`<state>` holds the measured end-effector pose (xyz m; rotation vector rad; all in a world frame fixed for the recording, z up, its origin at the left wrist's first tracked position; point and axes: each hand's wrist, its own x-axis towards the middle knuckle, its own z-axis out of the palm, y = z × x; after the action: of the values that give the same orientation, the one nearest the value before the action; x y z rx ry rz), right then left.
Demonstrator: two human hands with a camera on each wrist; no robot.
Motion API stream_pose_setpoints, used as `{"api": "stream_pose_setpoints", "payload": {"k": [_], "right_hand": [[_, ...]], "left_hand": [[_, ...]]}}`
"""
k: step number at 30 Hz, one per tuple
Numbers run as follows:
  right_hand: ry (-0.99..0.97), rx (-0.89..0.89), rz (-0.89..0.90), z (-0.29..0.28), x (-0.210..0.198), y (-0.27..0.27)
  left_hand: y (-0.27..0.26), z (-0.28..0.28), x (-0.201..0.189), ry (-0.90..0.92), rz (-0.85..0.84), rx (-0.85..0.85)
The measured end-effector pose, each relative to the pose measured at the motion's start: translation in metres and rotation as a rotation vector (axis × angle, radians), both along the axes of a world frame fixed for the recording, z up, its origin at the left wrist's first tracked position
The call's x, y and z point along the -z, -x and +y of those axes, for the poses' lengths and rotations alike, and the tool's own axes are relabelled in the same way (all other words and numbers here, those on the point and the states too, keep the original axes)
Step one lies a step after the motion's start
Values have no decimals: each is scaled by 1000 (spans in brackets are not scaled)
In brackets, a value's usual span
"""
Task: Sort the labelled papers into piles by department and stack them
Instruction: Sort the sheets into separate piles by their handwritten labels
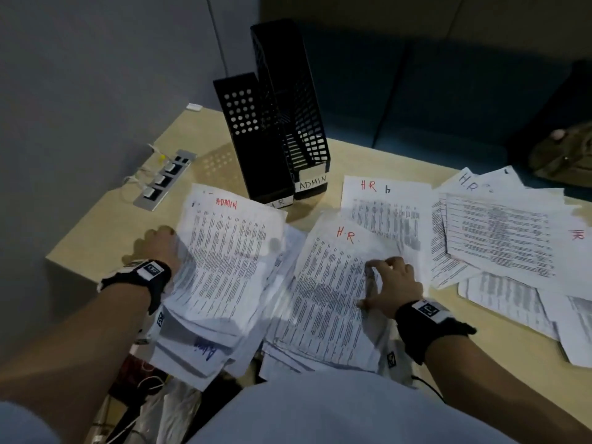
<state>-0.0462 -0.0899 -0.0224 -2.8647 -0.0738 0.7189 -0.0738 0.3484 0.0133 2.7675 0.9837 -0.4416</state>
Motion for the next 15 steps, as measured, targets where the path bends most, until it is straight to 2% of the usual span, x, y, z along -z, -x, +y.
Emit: {"api": "stream_pose_setpoints", "payload": {"k": [2,5,7,8,10,11,13,15], "right_hand": [[-157,30,4,-15,-1,-4],[-370,263,-213,-66,-8,-13],[-319,428,-359,-113,-11,-22],[-253,470,-377,-139,-11,-26],[-113,467,-293,-175,-3,-33],[-66,432,-205,-191,1,-34],[-2,324,-39,-209,14,-31],[46,245,-20,-216,22,-28]], "left_hand": [[-7,-26,-17,-114,-181,-30],[-21,-97,-51,-98,-324,156],[-28,-156,-69,-38,-385,344],[-30,-190,-76,14,-428,447],[-26,-247,-82,179,-472,618],[-22,-278,-79,278,-445,667],[-12,-328,-59,432,-279,697],[-4,-363,-23,454,-51,692]]}}
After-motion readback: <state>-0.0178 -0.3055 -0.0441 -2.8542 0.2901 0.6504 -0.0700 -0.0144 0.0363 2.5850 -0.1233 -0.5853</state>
